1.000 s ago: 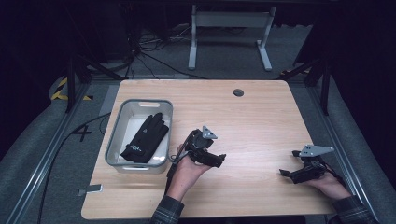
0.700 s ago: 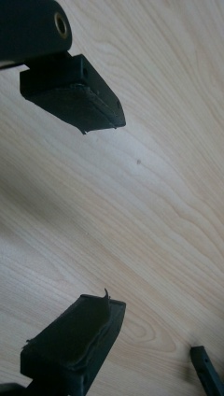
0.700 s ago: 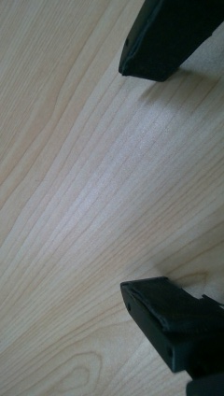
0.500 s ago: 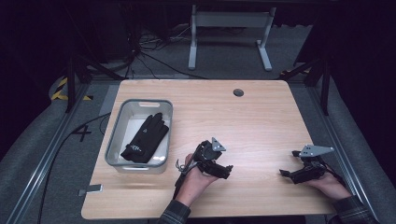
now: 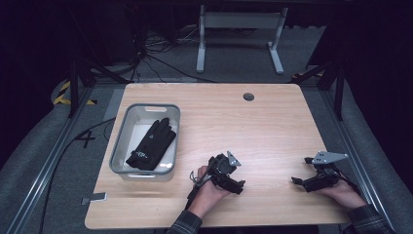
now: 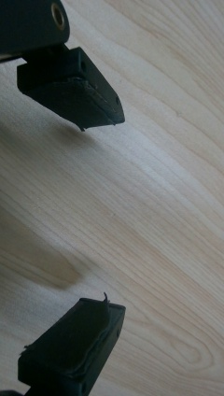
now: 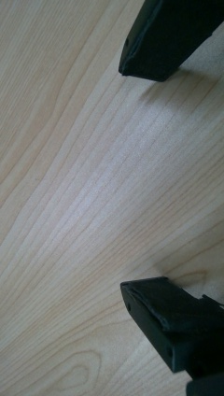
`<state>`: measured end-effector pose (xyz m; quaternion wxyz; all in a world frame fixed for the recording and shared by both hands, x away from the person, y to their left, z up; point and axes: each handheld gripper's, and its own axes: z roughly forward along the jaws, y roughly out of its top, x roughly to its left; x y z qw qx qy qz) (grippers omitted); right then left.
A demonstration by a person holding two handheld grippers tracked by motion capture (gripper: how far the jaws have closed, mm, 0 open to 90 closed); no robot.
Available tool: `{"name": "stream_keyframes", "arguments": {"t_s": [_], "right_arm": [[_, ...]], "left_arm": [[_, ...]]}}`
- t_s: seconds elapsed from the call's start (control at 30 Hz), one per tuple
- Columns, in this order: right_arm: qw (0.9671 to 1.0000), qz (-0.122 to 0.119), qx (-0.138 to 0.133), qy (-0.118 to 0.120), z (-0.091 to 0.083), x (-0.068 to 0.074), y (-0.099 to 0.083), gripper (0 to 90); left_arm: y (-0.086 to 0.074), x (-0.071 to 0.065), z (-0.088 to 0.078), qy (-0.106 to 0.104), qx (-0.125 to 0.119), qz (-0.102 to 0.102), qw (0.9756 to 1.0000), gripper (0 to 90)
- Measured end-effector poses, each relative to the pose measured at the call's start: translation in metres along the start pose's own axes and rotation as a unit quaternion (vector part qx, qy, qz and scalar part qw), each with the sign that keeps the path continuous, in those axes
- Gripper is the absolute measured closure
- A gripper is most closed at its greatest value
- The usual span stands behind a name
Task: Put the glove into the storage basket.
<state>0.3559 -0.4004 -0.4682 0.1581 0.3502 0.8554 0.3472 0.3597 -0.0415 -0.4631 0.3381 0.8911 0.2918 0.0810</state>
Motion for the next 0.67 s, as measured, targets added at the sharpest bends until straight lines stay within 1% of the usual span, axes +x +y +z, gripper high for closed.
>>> {"name": "stream_keyframes", "arguments": {"t_s": [0.1,0.13,0.27,0.3,0.67], "right_arm": [[1.0,0.001,0.0,0.0,0.0,0.0001,0.0,0.1],[1.0,0.001,0.0,0.0,0.0001,0.0001,0.0,0.1],[1.0,0.001,0.0,0.0,0.0,0.0001,0.0,0.1],[1.0,0.001,0.0,0.0,0.0,0.0002,0.0,0.1],[1.0,0.001,0.0,0.0,0.0,0.0001,0.0,0.1]], "left_arm": [[-0.0016,-0.0019,0.004,0.008,0.005,0.009,0.9999,7.2],[-0.0021,-0.0029,0.0052,0.014,0.004,0.013,0.9998,5.4],[-0.0049,-0.0009,0.0082,0.008,-0.009,0.016,0.9998,0.0],[-0.0075,0.0004,0.0089,0.004,-0.023,0.021,0.9995,0.0],[-0.0081,0.0012,0.0089,0.002,-0.026,0.023,0.9994,0.0]]}}
